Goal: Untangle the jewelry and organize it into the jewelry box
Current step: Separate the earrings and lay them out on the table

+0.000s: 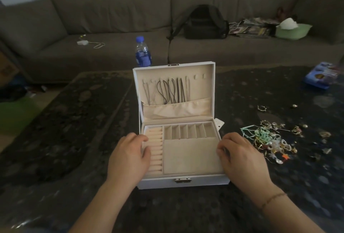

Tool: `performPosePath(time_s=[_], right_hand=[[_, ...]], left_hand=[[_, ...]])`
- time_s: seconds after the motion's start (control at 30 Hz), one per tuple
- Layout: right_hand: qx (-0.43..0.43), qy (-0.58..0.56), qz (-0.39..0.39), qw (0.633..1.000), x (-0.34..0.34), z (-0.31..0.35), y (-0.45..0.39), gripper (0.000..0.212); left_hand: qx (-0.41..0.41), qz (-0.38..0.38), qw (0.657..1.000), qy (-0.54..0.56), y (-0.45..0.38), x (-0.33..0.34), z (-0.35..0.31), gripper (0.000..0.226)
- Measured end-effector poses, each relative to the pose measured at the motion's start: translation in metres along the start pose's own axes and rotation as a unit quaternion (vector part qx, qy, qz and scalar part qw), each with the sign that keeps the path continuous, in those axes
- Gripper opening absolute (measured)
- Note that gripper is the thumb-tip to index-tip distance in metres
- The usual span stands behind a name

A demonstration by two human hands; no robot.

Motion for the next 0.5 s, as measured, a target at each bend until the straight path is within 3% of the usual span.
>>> performPosePath(time_s=[0.27, 0.4, 0.5], right_hand=[[0.037, 0.001, 0.017, 0.999, 0.004, -0.008, 0.005, 0.002], [-0.01, 0.046, 0.015, 0.999, -0.002, 0.005, -0.008, 0.002], [-0.056, 0.073, 0.036, 0.995, 0.004, 0.018, -0.032, 0.007]], left_hand=[[-0.057, 0.048, 0.997, 0.01, -0.009, 0.0, 0.017, 0.03], [-0.013, 0.017, 0.997, -0.068, -0.018, -0.016, 0.003, 0.03], [0.07, 0.009, 0.996, -0.056, -0.036, -0.018, -0.019, 0.026]])
Point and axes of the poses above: each hand's wrist, its own y-axis away from the middle knuckle, its own x-axis out of the palm, z = x × y, the point moved 8 cm from there along -y, towards the middle knuckle, and after that the axes turned 6 degrees about -y, right-handed, at the moved point
